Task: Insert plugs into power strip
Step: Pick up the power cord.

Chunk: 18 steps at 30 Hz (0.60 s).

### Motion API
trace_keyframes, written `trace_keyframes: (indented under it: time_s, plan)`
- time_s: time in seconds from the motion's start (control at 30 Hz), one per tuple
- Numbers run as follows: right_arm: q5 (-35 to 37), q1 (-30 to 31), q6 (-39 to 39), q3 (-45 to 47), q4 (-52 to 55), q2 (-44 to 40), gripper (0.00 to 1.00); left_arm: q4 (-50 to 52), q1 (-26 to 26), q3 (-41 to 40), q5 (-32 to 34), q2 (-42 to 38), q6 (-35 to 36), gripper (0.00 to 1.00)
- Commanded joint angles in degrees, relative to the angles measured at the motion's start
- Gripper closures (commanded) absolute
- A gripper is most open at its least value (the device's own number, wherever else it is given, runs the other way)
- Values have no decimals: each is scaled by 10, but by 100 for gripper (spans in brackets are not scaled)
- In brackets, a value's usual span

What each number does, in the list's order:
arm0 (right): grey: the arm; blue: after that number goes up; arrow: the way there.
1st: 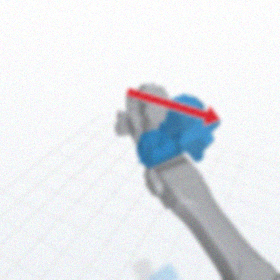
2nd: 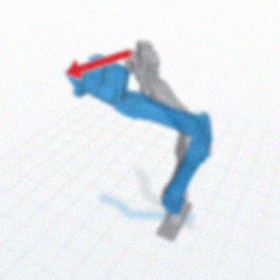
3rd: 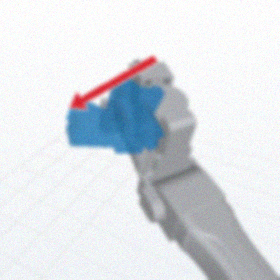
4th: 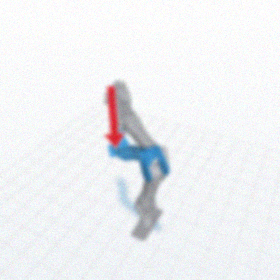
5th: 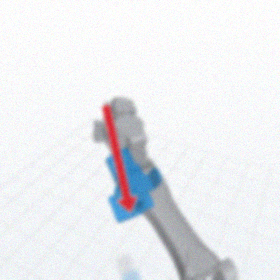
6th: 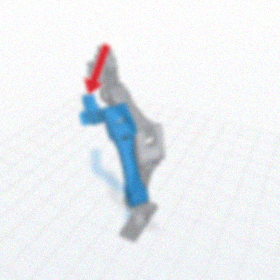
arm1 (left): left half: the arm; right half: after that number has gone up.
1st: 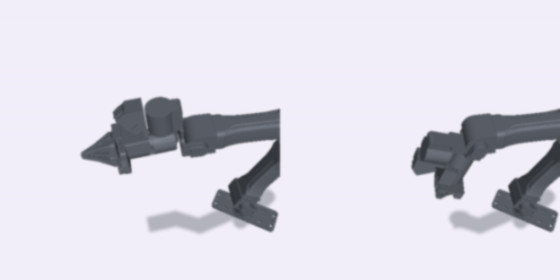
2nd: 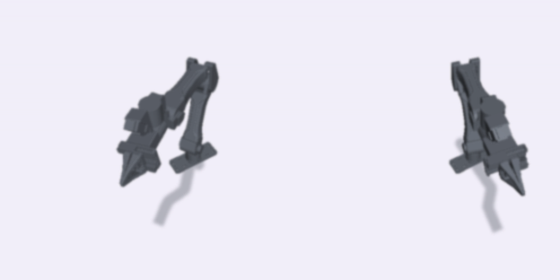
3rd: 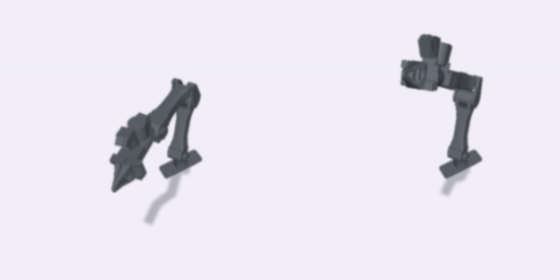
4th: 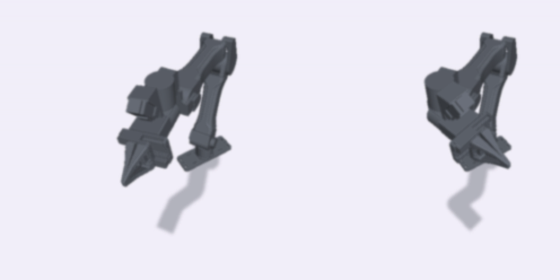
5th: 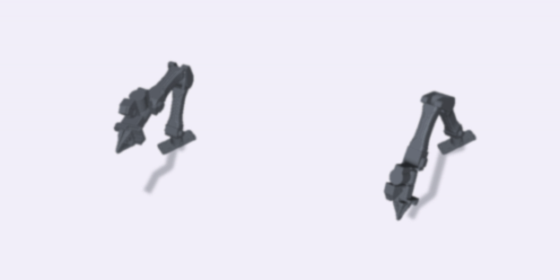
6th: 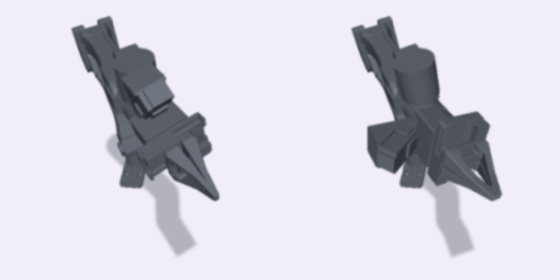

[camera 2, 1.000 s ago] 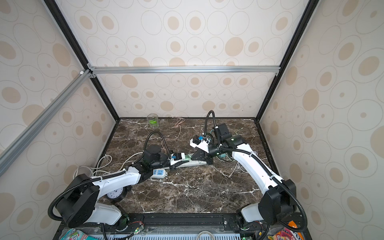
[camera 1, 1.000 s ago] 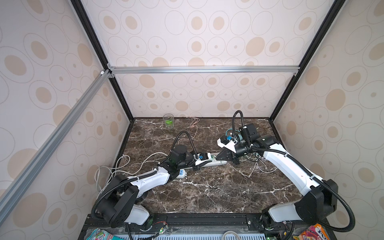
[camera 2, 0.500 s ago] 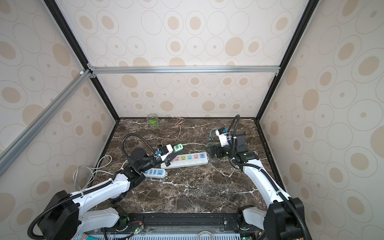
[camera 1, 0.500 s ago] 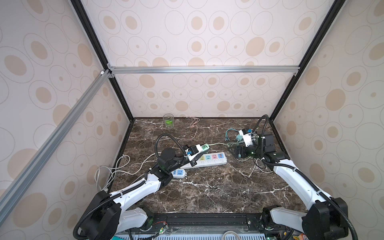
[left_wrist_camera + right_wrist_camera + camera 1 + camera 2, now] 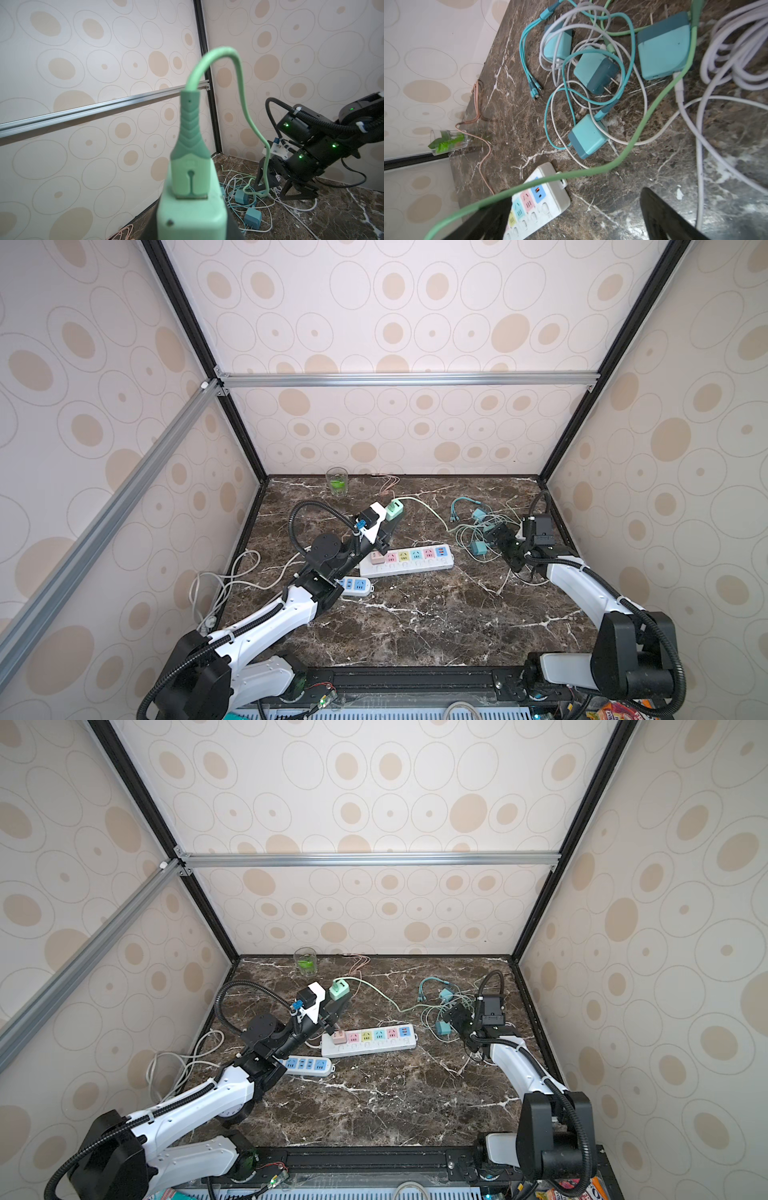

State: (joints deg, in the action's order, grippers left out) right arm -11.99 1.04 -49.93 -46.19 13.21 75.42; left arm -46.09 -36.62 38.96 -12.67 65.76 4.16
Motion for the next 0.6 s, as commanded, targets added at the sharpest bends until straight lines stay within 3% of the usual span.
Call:
trace_keyframes:
  time_s: [0.0,0.17,0.37,0.43,0.57]
  plan:
    - [-4,-5,-35,-13,-2,-14,2,13,4,35,51,-10,-20,100]
    - [-133,-14,30,12,-22,-33,5,40,4,65,113,2,-45,100]
    - [-186,-16,140,51,17,-101,4,60,5,84,180,26,-66,100]
    - [-185,-21,115,66,0,-113,3,62,5,84,194,27,-82,100]
    - [-174,-42,-32,80,-96,-73,2,36,5,61,196,13,-104,100]
